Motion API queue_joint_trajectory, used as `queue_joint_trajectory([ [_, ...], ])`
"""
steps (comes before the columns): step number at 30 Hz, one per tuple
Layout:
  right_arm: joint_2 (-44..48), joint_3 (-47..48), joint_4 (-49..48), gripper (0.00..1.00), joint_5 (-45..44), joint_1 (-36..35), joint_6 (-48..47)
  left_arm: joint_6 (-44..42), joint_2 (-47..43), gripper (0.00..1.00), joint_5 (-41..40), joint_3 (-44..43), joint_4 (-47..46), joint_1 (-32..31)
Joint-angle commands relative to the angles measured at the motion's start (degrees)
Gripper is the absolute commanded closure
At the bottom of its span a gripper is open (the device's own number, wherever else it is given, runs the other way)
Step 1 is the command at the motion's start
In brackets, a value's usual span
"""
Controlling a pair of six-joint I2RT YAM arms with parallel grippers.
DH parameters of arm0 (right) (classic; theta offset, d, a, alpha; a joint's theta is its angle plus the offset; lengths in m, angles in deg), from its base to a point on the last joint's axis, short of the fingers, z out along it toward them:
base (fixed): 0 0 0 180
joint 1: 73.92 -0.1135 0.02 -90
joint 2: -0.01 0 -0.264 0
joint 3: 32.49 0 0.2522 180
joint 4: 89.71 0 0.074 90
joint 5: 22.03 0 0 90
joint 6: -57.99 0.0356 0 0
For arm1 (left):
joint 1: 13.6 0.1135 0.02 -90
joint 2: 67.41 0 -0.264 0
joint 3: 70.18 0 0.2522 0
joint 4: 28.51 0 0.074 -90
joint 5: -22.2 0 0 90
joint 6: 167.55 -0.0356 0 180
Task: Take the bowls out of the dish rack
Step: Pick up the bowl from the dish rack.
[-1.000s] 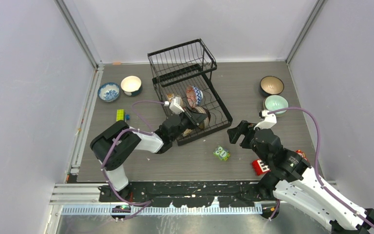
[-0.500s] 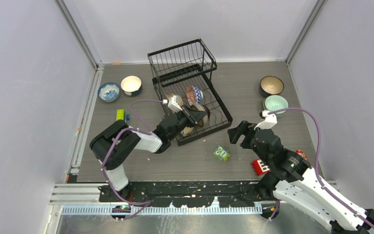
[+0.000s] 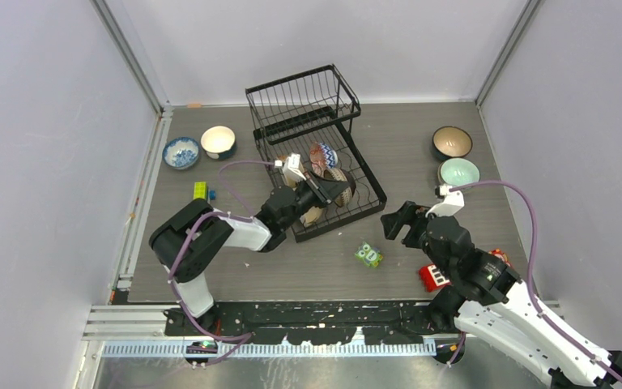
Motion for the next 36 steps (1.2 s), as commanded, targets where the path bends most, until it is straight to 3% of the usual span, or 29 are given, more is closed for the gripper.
queue_joint_trajectory([
  [1, 1.0, 2.45, 0.34, 0.14, -1.72, 0.15, -1.0, -0.8, -1.77, 1.0, 2.75, -3.72, -8.91, 0.2],
  [10, 1.5, 3.9, 0.82, 0.14, -1.81, 0.12, -1.58, -1.56, -6.21, 1.0, 6.43, -5.21, -3.96, 0.17],
  [15, 1.3, 5.37, 0.92, 0.14, -1.63, 0.17, -2.68, -5.17, -10.58, 1.0, 10.8, -7.73, 5.85, 0.02],
  [21, -0.31, 9.59, 0.65, 0.14, -2.39, 0.13, -6.26, -17.74, -20.56, 1.0, 14.66, -11.41, 28.49, -2.82],
  [27, -3.79, 15.62, 0.25, 0.14, -0.49, 0.13, -9.49, -35.59, -33.19, 1.0, 11.46, -17.16, 57.16, -7.12],
  [36, -14.42, 31.28, 7.28, 0.14, 11.65, 0.11, -13.27, -53.9, -46.09, 1.0, 5.58, -26.38, 93.77, -9.97],
])
